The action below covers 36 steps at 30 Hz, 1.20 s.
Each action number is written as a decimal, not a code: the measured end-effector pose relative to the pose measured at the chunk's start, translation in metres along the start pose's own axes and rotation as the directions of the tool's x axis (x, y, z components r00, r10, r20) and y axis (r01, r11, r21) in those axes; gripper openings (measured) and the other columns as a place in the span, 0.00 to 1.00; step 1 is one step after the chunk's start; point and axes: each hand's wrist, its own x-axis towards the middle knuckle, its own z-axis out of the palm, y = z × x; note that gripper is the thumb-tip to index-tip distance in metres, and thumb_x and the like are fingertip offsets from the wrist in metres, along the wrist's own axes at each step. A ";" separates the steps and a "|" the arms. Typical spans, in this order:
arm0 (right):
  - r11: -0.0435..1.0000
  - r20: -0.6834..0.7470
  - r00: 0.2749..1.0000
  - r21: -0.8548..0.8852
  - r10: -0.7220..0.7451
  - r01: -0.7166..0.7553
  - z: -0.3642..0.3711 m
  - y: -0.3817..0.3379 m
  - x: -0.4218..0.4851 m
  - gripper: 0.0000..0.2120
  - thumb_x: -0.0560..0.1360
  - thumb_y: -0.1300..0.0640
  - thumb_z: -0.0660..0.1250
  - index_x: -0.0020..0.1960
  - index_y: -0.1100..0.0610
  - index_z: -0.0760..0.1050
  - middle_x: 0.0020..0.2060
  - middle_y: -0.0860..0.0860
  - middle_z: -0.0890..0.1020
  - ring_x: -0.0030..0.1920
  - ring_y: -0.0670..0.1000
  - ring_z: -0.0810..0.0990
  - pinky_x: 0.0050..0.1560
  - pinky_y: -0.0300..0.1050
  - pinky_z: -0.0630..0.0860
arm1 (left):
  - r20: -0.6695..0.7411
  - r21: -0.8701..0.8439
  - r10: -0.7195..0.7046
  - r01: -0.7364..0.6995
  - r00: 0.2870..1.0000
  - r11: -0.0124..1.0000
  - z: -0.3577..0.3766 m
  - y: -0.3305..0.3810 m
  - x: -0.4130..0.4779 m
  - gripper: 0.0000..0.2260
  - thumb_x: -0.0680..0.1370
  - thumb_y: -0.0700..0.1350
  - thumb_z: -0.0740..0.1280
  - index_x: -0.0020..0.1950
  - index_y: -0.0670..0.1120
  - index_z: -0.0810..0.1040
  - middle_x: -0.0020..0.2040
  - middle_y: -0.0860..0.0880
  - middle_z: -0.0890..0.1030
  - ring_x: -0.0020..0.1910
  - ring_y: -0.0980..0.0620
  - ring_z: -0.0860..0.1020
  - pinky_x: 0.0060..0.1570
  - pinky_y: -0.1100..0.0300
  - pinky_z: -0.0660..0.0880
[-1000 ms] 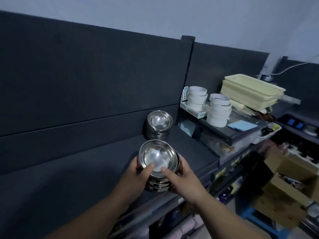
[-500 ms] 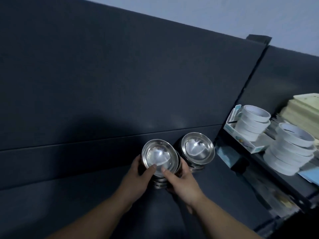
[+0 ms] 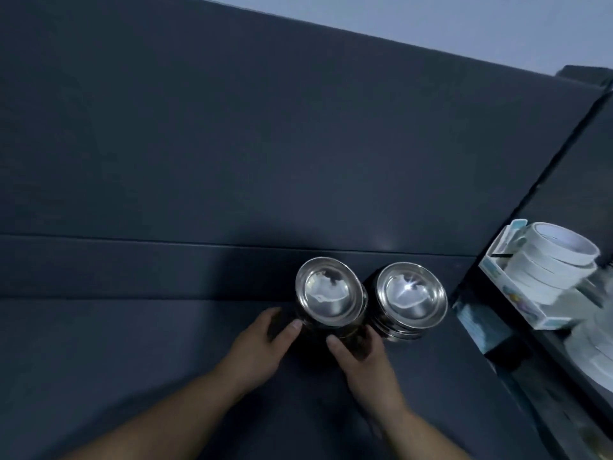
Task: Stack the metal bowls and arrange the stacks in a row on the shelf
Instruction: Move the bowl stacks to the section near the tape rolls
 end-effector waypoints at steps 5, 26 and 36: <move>0.982 0.187 0.982 -0.190 0.021 0.015 -0.011 0.014 -0.019 0.28 0.71 0.59 0.76 0.68 0.60 0.72 0.62 0.55 0.79 0.57 0.50 0.79 0.58 0.42 0.74 | -0.112 0.167 -0.109 0.127 0.988 0.978 -0.015 -0.025 -0.065 0.26 0.77 0.54 0.68 0.72 0.49 0.68 0.68 0.51 0.74 0.66 0.55 0.74 0.60 0.68 0.67; 0.297 0.917 0.397 -0.368 -0.045 0.881 0.143 0.049 -0.272 0.28 0.71 0.39 0.58 0.69 0.47 0.71 0.66 0.49 0.74 0.65 0.52 0.74 0.66 0.46 0.70 | -0.691 0.187 -0.405 0.689 0.598 0.700 -0.088 -0.163 -0.479 0.22 0.77 0.53 0.66 0.70 0.50 0.70 0.67 0.48 0.73 0.65 0.49 0.73 0.63 0.61 0.67; 0.363 0.956 0.286 -0.291 0.068 0.885 0.320 0.047 -0.434 0.16 0.76 0.47 0.65 0.62 0.51 0.75 0.50 0.46 0.79 0.49 0.47 0.77 0.47 0.38 0.71 | -0.720 -0.023 -0.592 0.839 0.363 0.543 -0.198 -0.286 -0.678 0.23 0.77 0.56 0.65 0.70 0.51 0.70 0.67 0.49 0.74 0.65 0.51 0.74 0.62 0.59 0.70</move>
